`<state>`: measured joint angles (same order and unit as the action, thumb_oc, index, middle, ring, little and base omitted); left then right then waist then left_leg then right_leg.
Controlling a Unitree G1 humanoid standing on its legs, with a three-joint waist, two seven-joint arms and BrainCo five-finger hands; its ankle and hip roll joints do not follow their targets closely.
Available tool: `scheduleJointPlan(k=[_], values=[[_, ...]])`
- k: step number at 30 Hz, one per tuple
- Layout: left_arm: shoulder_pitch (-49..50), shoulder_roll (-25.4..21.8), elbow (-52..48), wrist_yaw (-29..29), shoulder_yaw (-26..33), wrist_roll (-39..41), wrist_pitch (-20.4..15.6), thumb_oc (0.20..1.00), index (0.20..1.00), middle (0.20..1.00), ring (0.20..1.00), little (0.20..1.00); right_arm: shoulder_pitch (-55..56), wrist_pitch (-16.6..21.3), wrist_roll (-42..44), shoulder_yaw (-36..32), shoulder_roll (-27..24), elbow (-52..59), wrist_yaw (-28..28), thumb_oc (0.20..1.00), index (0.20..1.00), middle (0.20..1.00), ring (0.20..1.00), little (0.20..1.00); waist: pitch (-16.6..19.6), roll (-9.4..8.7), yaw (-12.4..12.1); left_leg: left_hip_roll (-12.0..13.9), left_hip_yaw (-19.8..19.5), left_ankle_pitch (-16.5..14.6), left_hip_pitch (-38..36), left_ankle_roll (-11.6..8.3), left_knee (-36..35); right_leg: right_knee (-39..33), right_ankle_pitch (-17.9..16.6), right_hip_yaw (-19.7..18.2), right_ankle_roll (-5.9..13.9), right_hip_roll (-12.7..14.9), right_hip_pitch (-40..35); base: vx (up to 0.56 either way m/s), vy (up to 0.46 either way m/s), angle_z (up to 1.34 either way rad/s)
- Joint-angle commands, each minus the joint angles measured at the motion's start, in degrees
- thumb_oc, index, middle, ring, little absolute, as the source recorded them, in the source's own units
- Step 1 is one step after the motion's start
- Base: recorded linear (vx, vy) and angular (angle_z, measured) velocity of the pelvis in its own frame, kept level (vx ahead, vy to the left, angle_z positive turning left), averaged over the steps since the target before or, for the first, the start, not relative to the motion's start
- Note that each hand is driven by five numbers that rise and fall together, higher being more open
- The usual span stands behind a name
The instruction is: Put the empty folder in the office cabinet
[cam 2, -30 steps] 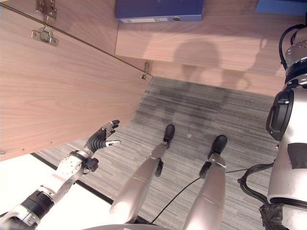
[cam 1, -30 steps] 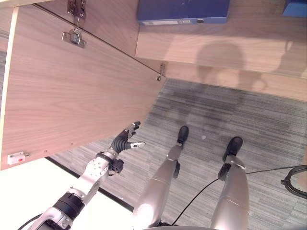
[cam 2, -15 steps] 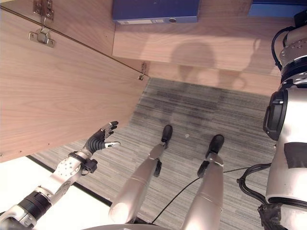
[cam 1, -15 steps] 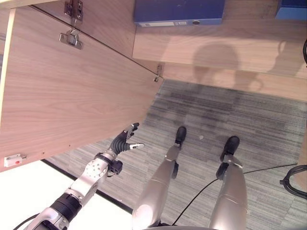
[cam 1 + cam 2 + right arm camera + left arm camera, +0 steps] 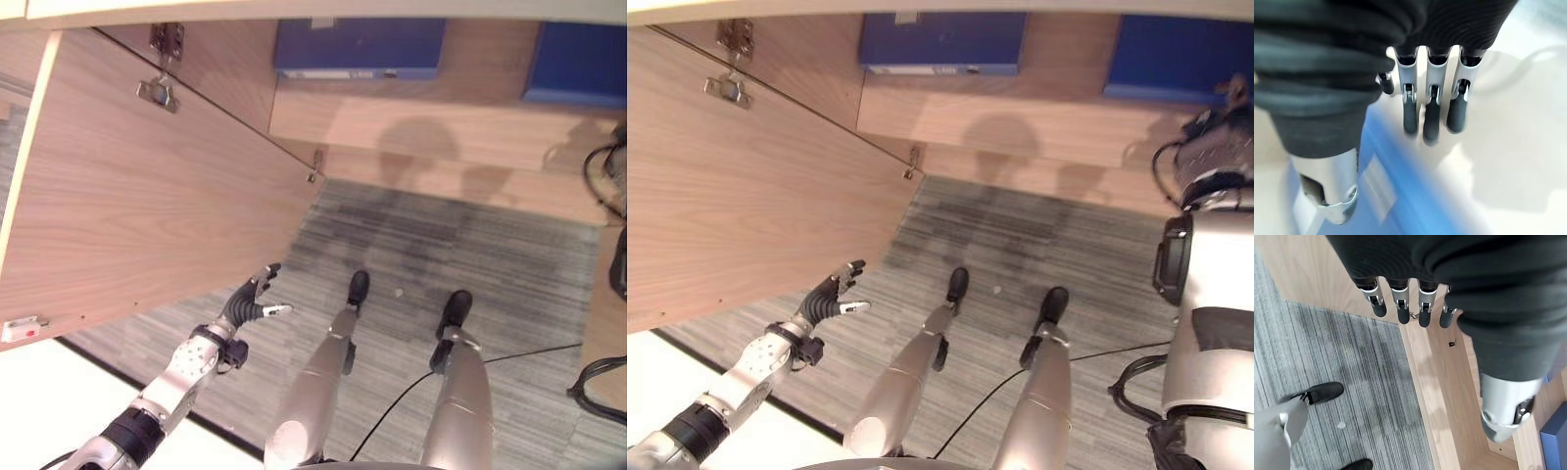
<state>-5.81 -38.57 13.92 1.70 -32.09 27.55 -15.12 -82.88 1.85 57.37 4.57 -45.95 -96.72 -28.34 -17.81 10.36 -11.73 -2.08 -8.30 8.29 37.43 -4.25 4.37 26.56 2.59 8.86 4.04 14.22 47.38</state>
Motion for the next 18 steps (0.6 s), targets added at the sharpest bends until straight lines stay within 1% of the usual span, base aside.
scheduleJointPlan(k=[1, 3, 4, 5, 11, 12, 13, 14, 16, 17, 18], values=[[0.3, -1.3, -1.4, 0.8, 0.1, -2.0, -1.3, 1.000, 1.000, 1.000, 1.000, 1.000, 2.4, -0.1, 1.6, 0.0, -2.4, 0.6, -1.7, 1.000, 1.000, 1.000, 1.000, 1.000, -0.9, 2.49, -2.6, 2.2, -0.8, -10.6, -7.5, -1.26, -2.9, 2.2, 11.2, -0.8, 5.19, 0.1, -8.6, 0.00, 0.000, 0.00], [0.6, -0.7, -1.4, 0.9, 0.7, -1.3, -1.4, 1.000, 1.000, 1.000, 1.000, 1.000, 4.3, 0.1, 2.3, -1.3, -1.8, 0.8, -1.9, 1.000, 1.000, 1.000, 1.000, 1.000, -0.9, 2.41, -2.6, 2.3, -0.9, -10.5, -8.0, -1.26, -3.4, 1.8, 11.3, -0.7, 5.09, 0.1, -9.3, 0.00, 0.000, 0.00], [0.7, -0.4, -1.5, 1.0, 1.0, -1.0, -1.5, 1.000, 1.000, 1.000, 1.000, 1.000, 5.3, 0.1, 2.5, -1.9, -1.5, 0.8, -2.0, 1.000, 1.000, 1.000, 1.000, 1.000, -1.2, 2.51, -2.6, 2.4, -0.8, -9.9, -8.0, -1.26, -3.4, 1.6, 10.6, -0.5, 5.04, 0.0, -9.2, 0.00, 0.000, 0.00], [0.7, -0.2, -1.6, 0.8, 1.5, -0.6, -1.4, 1.000, 1.000, 1.000, 1.000, 1.000, 7.0, 0.1, 2.9, -3.0, -0.9, 1.1, -1.8, 1.000, 1.000, 1.000, 1.000, 1.000, -1.1, 2.48, -2.6, 2.4, -0.9, -10.0, -8.4, -1.27, -3.9, 1.1, 10.6, -0.5, 5.06, -0.1, -9.7, -0.04, -0.014, 0.01], [0.8, 0.6, -1.1, 0.4, 2.5, 0.3, -1.3, 1.000, 1.000, 1.000, 1.000, 1.000, 9.5, 0.1, 3.5, -4.5, 0.1, 1.6, -0.5, 1.000, 1.000, 1.000, 1.000, 1.000, -1.1, 2.51, -2.8, 2.8, -0.9, -9.7, -9.4, -1.29, -4.9, 0.4, 10.4, -0.4, 5.06, 0.0, -10.3, -0.02, 0.004, 0.00], [0.9, 0.6, -1.2, 0.4, 2.5, 0.3, -1.3, 1.000, 1.000, 1.000, 1.000, 1.000, 9.6, 0.1, 3.5, -4.5, 0.1, 1.6, -0.4, 1.000, 1.000, 1.000, 1.000, 1.000, -1.6, 2.70, -2.9, 2.8, -0.6, -8.6, -8.8, -1.22, -4.5, 0.3, 8.9, 0.2, 4.82, 0.1, -9.9, 0.00, 0.000, 0.00], [0.9, 0.8, -0.9, 0.3, 2.9, 0.7, -1.2, 1.000, 1.000, 1.000, 1.000, 1.000, 9.0, 0.1, 3.7, -4.2, 0.1, 1.9, -0.1, 1.000, 1.000, 1.000, 1.000, 1.000, -1.2, 2.50, -2.8, 2.8, -0.8, -9.7, -9.4, -1.31, -4.7, 0.7, 10.3, -0.5, 5.06, 0.0, -10.2, 0.00, 0.000, 0.00], [0.9, 0.9, -0.7, 0.2, 3.4, 0.9, -1.1, 1.000, 1.000, 1.000, 1.000, 1.000, 8.0, 0.0, 3.5, -3.5, 0.1, 2.3, 0.5, 1.000, 1.000, 1.000, 1.000, 1.000, -1.2, 2.30, -2.8, 2.8, -0.7, -10.0, -9.4, -1.37, -4.5, 0.9, 10.8, -0.6, 4.96, 0.0, -10.3, 0.07, -0.049, 0.03], [1.2, 0.7, -0.6, -0.2, 3.8, 1.4, -0.9, 1.000, 1.000, 1.000, 1.000, 1.000, 5.9, 0.0, 2.7, -1.9, -0.5, 3.4, 1.7, 1.000, 1.000, 1.000, 1.000, 1.000, -1.1, 2.07, -2.8, 2.8, -0.7, -10.0, -9.3, -1.43, -4.3, 1.0, 10.8, -0.6, 4.89, 0.1, -10.3, 0.00, 0.000, 0.00], [1.5, 0.1, -0.8, -0.5, 4.4, 1.9, -1.0, 1.000, 1.000, 1.000, 1.000, 1.000, 3.5, 0.2, 1.6, 0.3, -1.4, 4.9, 2.6, 1.000, 1.000, 1.000, 1.000, 1.000, -1.0, 1.78, -2.9, 2.8, -0.6, -10.0, -9.3, -1.56, -4.3, 1.2, 10.9, -0.7, 4.83, 0.1, -10.3, 0.00, 0.000, 0.00], [1.5, 0.2, -0.9, -0.5, 4.5, 2.0, -1.0, 1.000, 1.000, 1.000, 1.000, 1.000, 3.1, 0.2, 1.6, 0.5, -1.4, 4.8, 2.6, 1.000, 1.000, 1.000, 1.000, 1.000, -1.1, 1.87, -2.8, 2.9, -0.6, -10.0, -9.3, -1.57, -4.3, 1.2, 10.9, -0.7, 4.83, 0.1, -10.2, 0.00, 0.000, 0.00]])
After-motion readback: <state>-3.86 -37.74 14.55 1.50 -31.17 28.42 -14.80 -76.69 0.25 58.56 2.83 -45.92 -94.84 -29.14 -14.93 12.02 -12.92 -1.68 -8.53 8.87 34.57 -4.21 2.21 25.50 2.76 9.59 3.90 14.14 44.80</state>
